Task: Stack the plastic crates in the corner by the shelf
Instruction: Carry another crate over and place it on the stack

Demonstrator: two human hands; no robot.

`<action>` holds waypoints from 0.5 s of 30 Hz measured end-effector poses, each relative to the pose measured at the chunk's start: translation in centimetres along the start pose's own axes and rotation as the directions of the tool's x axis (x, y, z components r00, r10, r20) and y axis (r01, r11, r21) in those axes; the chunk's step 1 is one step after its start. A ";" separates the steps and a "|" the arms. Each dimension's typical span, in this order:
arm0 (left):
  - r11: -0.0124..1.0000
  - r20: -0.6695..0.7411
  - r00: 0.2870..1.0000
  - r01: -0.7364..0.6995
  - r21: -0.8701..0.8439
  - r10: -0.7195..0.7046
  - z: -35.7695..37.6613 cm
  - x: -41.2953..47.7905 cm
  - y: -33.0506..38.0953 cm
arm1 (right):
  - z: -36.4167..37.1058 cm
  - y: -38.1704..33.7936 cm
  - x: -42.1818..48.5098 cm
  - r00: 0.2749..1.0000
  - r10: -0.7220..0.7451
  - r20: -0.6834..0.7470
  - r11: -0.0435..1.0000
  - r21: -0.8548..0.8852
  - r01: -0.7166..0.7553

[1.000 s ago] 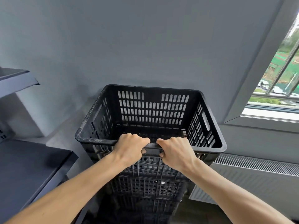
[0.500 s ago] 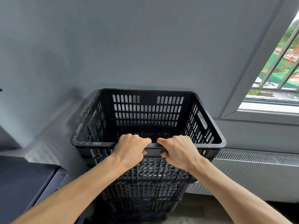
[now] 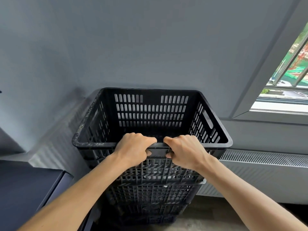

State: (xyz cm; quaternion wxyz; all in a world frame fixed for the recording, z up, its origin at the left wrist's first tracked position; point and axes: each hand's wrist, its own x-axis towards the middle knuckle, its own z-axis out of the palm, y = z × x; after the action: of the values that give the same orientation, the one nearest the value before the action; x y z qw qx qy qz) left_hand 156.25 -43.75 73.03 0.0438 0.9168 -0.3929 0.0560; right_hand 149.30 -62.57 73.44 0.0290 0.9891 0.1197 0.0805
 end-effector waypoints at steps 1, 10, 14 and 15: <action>1.000 0.007 1.000 -0.012 -0.003 0.012 0.0 0.1 -0.1 | -0.1 0.2 0.0 1.000 -0.003 0.000 1.000 0.007 0.003; 1.000 -0.006 1.000 -0.015 0.023 0.015 0.7 0.8 1.5 | 0.4 3.2 -1.0 0.997 -0.027 0.067 0.995 0.098 0.020; 0.999 -0.024 1.000 -0.018 0.039 0.019 1.0 0.7 2.7 | -0.1 4.3 -2.0 0.984 0.038 0.174 0.993 0.100 -0.056; 0.999 -0.033 0.999 -0.018 0.049 0.019 1.1 0.7 2.9 | -0.1 4.6 -2.4 0.983 0.054 0.175 0.994 0.087 -0.070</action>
State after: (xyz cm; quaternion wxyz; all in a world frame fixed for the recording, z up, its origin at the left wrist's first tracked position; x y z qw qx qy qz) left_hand 154.70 -46.40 72.16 0.0273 0.9129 -0.3990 0.0814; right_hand 148.06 -67.64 73.54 -0.0093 0.9959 0.0894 -0.0103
